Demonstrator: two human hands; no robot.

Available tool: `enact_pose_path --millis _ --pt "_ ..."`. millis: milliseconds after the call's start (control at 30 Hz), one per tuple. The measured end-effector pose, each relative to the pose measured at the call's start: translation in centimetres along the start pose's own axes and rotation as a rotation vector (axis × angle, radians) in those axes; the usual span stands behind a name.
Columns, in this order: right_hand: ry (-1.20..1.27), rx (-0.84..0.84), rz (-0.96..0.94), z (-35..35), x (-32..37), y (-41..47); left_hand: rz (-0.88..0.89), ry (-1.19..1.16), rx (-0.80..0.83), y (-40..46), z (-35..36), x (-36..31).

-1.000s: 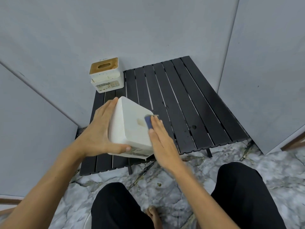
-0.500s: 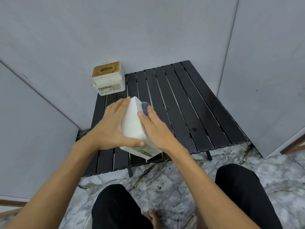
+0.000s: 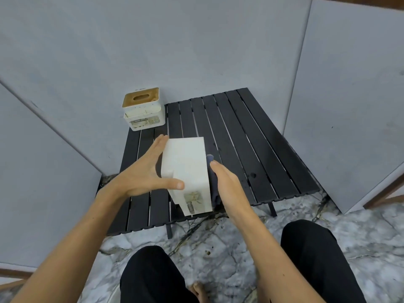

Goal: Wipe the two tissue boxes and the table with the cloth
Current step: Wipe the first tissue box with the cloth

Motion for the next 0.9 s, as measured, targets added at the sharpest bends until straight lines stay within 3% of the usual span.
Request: enact_pose_path --millis 100,333,467,700,900 --pt "0.11 -0.02 0.019 0.0 -0.6 0.2 0.006 -0.193 0.049 -0.2 -0.1 0.8" --pt "0.276 -0.161 0.106 -0.6 -1.6 0.5 0.052 -0.349 0.104 -0.1 -0.3 1.8" --pt "0.294 -0.165 -0.037 -1.7 0.3 0.4 0.045 -0.305 0.124 0.2 -0.5 2.2" --pt "-0.415 -0.18 -0.587 0.5 7.2 -0.7 0.062 -0.207 0.048 1.4 -1.0 1.9" --pt "-1.129 0.057 -0.816 3.9 6.1 -0.1 0.1 -0.197 0.026 1.6 -1.5 2.5"
Point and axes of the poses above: each hand's wrist, its own y-axis towards the middle knuckle, its own z-axis out of the palm, x = y × z, the point moved 2 cm from there along y, towards the middle knuckle, and after that the axes turned 9 degrees about z, right-handed, at the moved point
